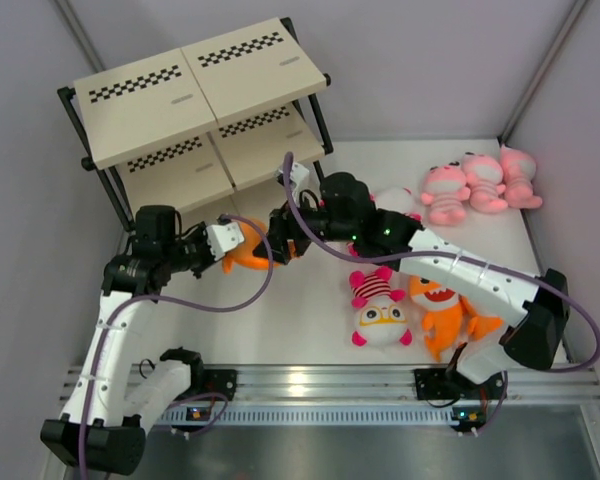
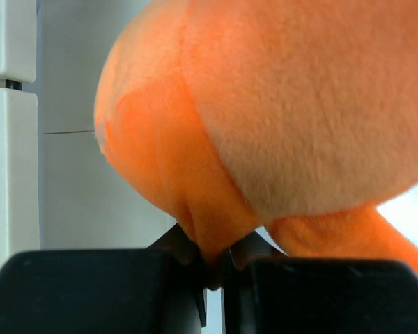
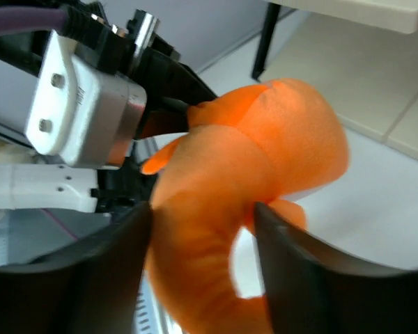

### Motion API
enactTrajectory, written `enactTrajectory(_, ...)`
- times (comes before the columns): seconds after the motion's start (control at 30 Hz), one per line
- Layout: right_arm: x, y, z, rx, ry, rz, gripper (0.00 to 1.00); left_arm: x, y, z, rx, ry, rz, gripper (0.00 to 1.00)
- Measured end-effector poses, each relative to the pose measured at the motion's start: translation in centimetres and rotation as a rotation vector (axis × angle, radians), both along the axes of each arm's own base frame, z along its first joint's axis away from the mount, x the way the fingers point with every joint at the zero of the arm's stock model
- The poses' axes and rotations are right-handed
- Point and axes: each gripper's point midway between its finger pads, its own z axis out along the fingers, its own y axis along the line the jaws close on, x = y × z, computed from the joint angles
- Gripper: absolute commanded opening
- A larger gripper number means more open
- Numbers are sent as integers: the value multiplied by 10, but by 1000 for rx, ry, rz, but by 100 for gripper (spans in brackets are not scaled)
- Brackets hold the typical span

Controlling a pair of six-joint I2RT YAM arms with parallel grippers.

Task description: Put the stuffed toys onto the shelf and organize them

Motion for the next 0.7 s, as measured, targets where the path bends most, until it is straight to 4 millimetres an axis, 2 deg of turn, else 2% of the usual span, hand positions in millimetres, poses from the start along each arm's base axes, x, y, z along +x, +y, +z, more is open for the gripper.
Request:
enactTrajectory(0.07, 4, -9, 0, -36, -96, -8, 73, -1, -2, 0, -16, 13, 5, 0)
enactTrajectory(0.1, 7, -17, -1, -54, -157, -21, 78, -2, -2, 0, -24, 21, 9, 0)
enactTrajectory(0.17, 8, -40, 1, -81, -299, -40, 82, -4, -4, -3, -36, 38, 13, 0)
enactTrajectory(0.27, -6, -85, 8, -99, -524, -23, 86, -9, -5, -17, -52, 91, 28, 0)
enactTrajectory(0.37, -19, -105, 26, -77, -728, 34, 86, -14, -5, -31, -62, 148, 47, 0)
enactTrajectory(0.43, -21, -102, 36, -67, -830, 76, 86, -16, -5, -35, -64, 170, 54, 0)
enactTrajectory(0.53, -19, -85, 29, -100, -897, 153, 86, -16, -5, -36, -72, 184, 66, 0)
enactTrajectory(0.6, -16, -71, 13, -139, -907, 201, 86, -16, -5, -36, -74, 186, 69, 0)
enactTrajectory(0.67, -18, -55, -16, -199, -897, 274, 86, -16, -5, -36, -75, 187, 70, 0)
enactTrajectory(0.7, -19, -50, -25, -215, -893, 296, 86, -16, -5, -36, -76, 187, 70, 0)
